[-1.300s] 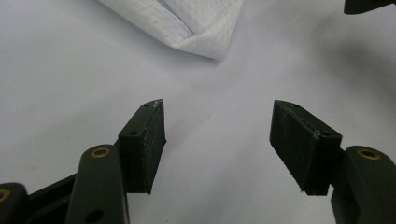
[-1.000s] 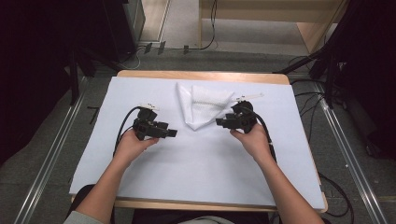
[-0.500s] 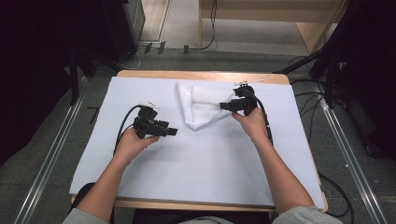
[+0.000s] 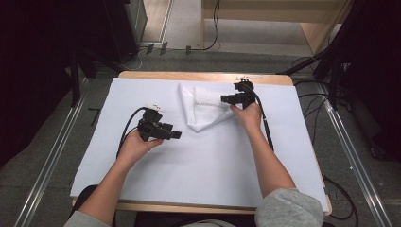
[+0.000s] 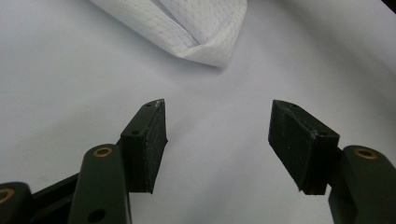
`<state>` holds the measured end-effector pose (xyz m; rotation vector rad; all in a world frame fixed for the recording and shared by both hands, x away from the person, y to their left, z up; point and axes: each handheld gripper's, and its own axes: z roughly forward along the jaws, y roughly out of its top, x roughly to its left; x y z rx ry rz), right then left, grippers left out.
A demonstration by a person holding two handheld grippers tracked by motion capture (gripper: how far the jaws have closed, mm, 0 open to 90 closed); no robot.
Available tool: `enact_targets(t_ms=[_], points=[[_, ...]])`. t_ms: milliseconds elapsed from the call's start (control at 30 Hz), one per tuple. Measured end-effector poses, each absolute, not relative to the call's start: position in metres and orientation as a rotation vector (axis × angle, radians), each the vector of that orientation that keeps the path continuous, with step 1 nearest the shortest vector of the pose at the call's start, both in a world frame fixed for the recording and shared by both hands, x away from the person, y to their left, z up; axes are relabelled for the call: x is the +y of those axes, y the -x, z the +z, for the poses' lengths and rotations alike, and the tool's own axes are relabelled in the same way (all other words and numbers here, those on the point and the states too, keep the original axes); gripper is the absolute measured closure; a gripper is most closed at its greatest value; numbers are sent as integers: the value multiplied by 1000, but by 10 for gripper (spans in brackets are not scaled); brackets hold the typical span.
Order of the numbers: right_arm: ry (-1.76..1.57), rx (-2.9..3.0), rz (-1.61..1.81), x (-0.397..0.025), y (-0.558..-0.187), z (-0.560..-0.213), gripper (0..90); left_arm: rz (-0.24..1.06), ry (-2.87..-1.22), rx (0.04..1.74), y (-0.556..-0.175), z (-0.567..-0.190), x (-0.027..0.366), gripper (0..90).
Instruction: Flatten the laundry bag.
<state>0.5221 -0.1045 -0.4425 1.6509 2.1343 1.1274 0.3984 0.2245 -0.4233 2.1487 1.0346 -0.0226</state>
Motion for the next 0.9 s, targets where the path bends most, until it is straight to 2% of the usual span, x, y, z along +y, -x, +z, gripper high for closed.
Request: enact_targets(t_ms=[133, 233, 400, 467, 567, 733, 900], points=[[-1644, 2186, 1041, -86, -526, -463, 354, -25, -2138, 1040, -398, -423, 227, 379], [-1607, 2190, 1010, -81, -525, -465, 400, -25, -2136, 1048, -399, -423, 228, 379], [-1499, 2210, 912, -72, -520, -465, 621, -20, -2141, 1049, -399, -423, 228, 380], [-1491, 2214, 896, -69, -518, -464, 659, -20, -2142, 1050, -399, -423, 228, 380], [-1487, 2239, 919, -69, -518, -464, 782, -23, -2145, 1055, -399, -424, 228, 380], [-1576, 2233, 986, -77, -520, -459, 826, -23, -2142, 1061, -399, -424, 229, 380], [-1553, 2235, 1019, -81, -519, -451, 830, -21, -2136, 1068, -400, -425, 231, 380]])
